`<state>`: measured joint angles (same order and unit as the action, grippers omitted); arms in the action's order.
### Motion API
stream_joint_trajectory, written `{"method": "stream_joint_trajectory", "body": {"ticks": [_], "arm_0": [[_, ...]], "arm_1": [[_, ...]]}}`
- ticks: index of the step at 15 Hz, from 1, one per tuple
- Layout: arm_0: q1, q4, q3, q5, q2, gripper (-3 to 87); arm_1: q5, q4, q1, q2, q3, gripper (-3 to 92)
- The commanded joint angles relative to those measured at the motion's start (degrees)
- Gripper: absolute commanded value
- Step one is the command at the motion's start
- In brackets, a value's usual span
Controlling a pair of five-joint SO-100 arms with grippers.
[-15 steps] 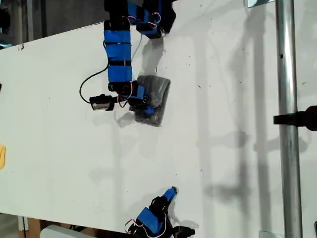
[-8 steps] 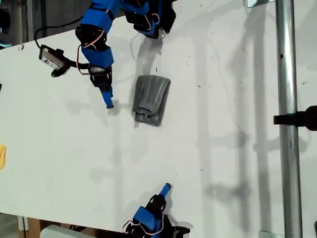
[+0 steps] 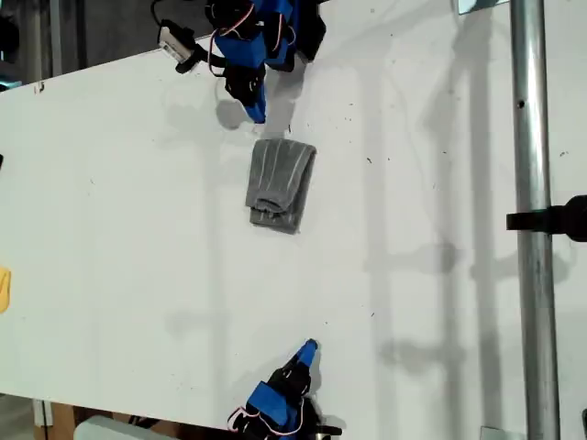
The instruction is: Grasp corners of a towel and fold twice.
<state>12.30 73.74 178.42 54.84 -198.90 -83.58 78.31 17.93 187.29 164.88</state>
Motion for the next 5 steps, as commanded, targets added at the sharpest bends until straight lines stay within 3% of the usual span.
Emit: {"method": "stream_joint_trajectory", "body": {"ticks": [1, 5], "arm_0": [[-0.7, 0.18, 0.35, -0.18, -0.44, 3.5], [-0.79, 0.18, 0.35, -0.18, -0.44, 3.5]], "arm_1": [[-2.81, 2.72, -3.52, 0.79, 0.62, 12.0], [-2.72, 2.81, -10.55, 0.88, 0.62, 11.9]]}}
